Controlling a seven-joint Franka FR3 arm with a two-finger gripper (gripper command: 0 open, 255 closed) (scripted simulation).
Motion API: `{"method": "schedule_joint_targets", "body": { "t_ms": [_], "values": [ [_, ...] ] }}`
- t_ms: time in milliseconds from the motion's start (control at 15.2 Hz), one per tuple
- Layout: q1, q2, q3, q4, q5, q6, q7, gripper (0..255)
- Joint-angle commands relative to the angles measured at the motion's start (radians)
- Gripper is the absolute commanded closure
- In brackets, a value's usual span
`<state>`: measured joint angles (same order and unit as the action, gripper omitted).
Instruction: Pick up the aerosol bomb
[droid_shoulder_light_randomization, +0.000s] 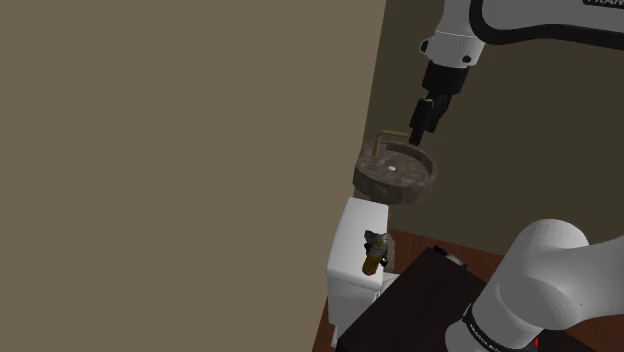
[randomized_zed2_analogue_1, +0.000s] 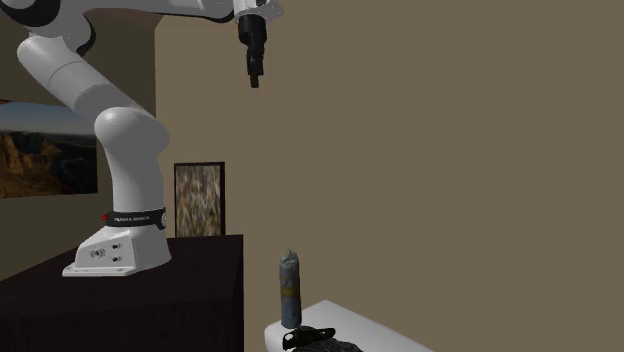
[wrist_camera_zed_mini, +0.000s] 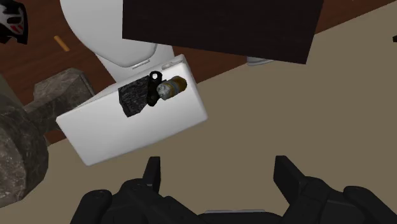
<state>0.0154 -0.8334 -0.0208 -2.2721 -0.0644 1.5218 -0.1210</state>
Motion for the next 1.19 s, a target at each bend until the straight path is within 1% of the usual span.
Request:
{"method": "schedule_joint_targets", "body": {
  "t_ms": [0,330,594,1122],
  "values": [
    [0.0,0.0,0.0,0.0,0.0,0.0,0.0,0],
    [-0.003,0.07,-0.08,-0.093,-0.007,0.106,-0.07,0],
    [-0.006,0.148,-0.142,-0.151,-0.009,0.193,-0.13,0],
    [-0.002,0.367,-0.262,-0.217,0.008,0.373,-0.263,0]
  ]
}}
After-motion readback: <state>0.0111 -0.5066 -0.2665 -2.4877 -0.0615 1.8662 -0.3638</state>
